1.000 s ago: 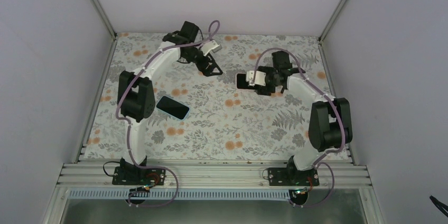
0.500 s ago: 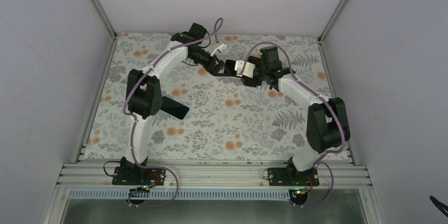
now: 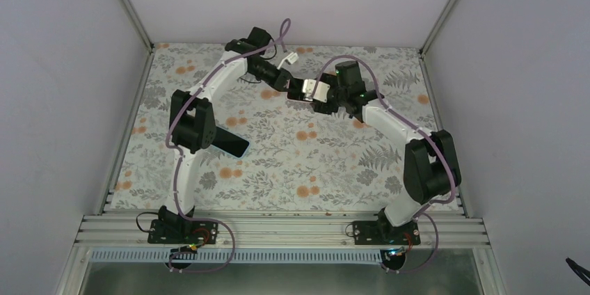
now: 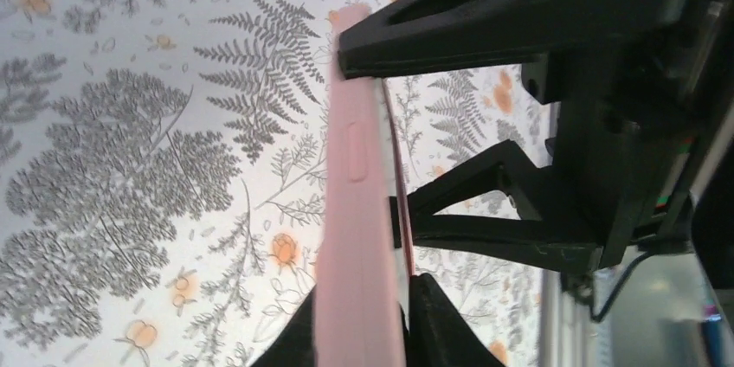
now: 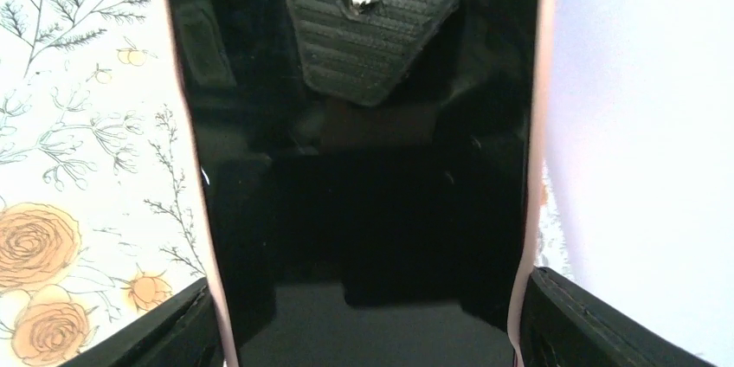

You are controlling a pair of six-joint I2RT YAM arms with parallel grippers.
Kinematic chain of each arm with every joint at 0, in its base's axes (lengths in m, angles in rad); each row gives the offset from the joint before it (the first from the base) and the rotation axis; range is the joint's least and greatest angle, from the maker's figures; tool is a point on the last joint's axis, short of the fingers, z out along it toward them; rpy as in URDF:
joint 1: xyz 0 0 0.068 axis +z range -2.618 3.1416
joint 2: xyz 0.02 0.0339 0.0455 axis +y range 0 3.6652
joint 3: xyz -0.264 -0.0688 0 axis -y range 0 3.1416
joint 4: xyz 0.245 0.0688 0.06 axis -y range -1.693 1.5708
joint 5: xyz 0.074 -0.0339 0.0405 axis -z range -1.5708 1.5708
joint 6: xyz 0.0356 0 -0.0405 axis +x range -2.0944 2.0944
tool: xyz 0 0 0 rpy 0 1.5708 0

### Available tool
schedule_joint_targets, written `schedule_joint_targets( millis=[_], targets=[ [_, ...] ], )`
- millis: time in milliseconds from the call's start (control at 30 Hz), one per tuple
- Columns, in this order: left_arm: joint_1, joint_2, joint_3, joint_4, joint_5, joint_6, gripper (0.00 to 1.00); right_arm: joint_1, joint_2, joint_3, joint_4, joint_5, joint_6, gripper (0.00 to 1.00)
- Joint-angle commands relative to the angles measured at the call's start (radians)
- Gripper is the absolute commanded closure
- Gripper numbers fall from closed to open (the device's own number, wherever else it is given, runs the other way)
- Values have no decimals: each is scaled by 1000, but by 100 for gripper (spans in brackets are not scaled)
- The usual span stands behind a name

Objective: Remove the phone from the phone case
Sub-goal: Pick up the phone at the center of the board, then remove the phone case from the phone.

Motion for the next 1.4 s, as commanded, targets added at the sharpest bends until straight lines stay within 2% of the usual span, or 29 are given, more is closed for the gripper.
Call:
schedule_joint_targets(
  millis=[0,133,200,233,267,333,467,567,667,800,900,1133,1367],
  targets=[
    [-5,11,24,-54,85,61,95,8,-62,22,62,-11,55,32],
    [-5,-12,39,-97,103,136,98,5,-89,52,-62,-61,67,16],
    [-5,-38,39,-114,96,195,98,-18,-85,117,-257,-117,82,12],
    [-8,-52,44,-129,75,227,98,-45,-74,169,-376,-199,74,12],
    [-14,-73,49,-148,46,266,98,-82,-60,226,-521,-298,34,11],
    [-31,-135,18,-147,-29,337,98,-145,-25,325,-746,-454,-104,1],
    [-74,-353,-232,42,-230,394,98,-256,32,408,-1059,-683,-351,0],
    [-100,-530,-431,211,-303,414,98,-298,52,389,-1071,-734,-379,0],
    [-108,-583,-506,274,-321,403,98,-300,51,368,-1071,-754,-401,0],
    [-124,-565,-494,225,-304,421,98,-300,76,374,-1070,-800,-411,0],
    [-154,-558,-508,224,-346,424,98,-300,101,392,-1071,-836,-407,0],
    [-205,-553,-493,215,-366,419,98,-294,151,418,-1070,-831,-430,1],
    [-268,-545,-399,52,-338,480,98,-302,211,444,-1070,-842,-481,1]
  ],
)
